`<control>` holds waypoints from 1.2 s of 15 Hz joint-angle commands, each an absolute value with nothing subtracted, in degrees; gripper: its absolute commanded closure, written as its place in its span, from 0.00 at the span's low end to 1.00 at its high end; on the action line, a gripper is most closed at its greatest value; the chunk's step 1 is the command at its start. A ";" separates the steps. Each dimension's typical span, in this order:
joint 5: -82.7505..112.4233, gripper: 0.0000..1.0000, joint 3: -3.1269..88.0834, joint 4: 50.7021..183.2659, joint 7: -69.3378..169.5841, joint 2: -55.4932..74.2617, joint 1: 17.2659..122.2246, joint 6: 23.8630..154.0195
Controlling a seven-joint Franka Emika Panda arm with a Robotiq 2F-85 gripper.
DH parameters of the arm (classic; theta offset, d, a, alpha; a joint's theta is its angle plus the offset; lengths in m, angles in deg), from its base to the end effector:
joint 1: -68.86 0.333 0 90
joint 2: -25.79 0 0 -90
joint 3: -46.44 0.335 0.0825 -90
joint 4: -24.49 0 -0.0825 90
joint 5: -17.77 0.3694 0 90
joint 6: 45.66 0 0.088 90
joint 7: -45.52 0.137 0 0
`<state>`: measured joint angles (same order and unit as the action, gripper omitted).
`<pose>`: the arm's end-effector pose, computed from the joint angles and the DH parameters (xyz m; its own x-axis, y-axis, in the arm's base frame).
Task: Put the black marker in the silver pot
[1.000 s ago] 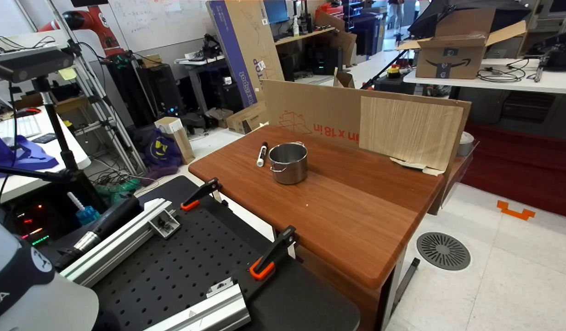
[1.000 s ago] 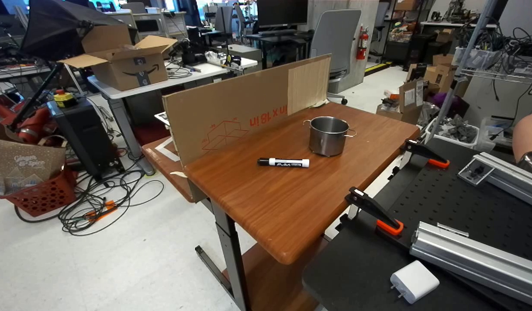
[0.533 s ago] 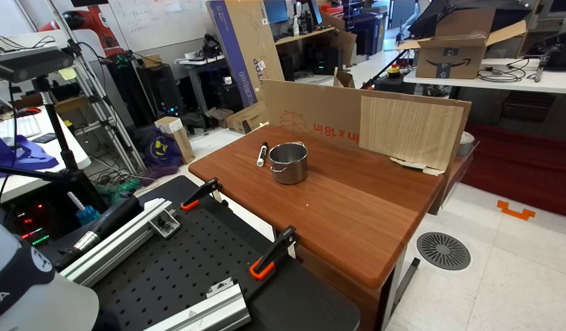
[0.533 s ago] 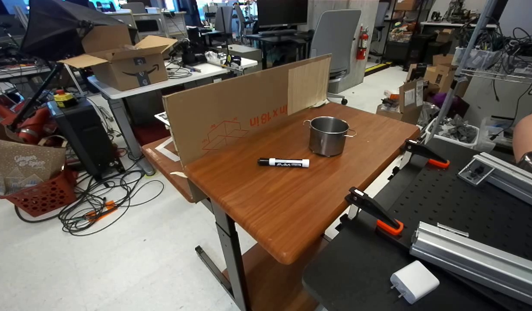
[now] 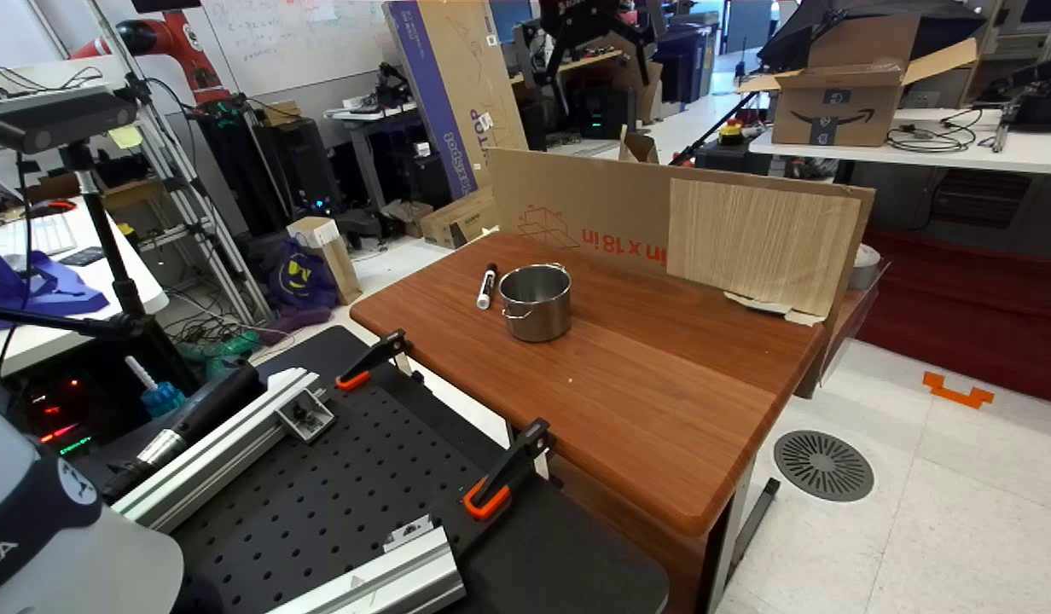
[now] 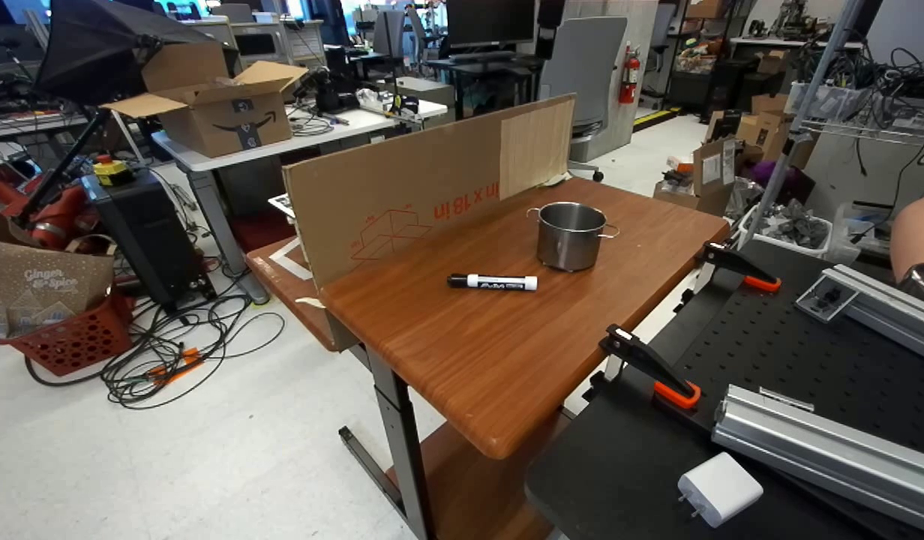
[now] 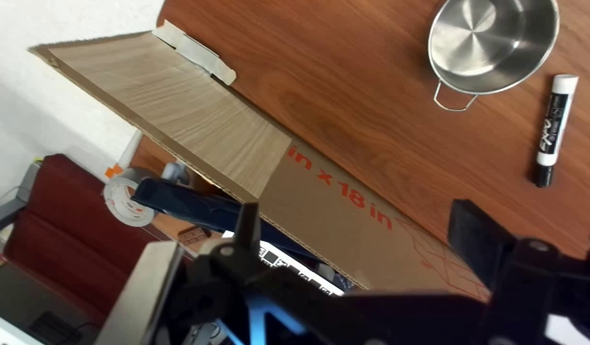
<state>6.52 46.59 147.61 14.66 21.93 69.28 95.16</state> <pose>0.5680 0.0021 0.3937 0.7593 0.6405 0.1153 0.6018 -0.7585 0.2502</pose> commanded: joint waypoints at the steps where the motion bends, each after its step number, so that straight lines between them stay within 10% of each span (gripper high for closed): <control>1: 9.69 0.00 48.43 146.22 7.36 19.19 69.22 94.93; 18: 4.27 0.00 54.10 141.90 12.48 3.30 75.27 86.91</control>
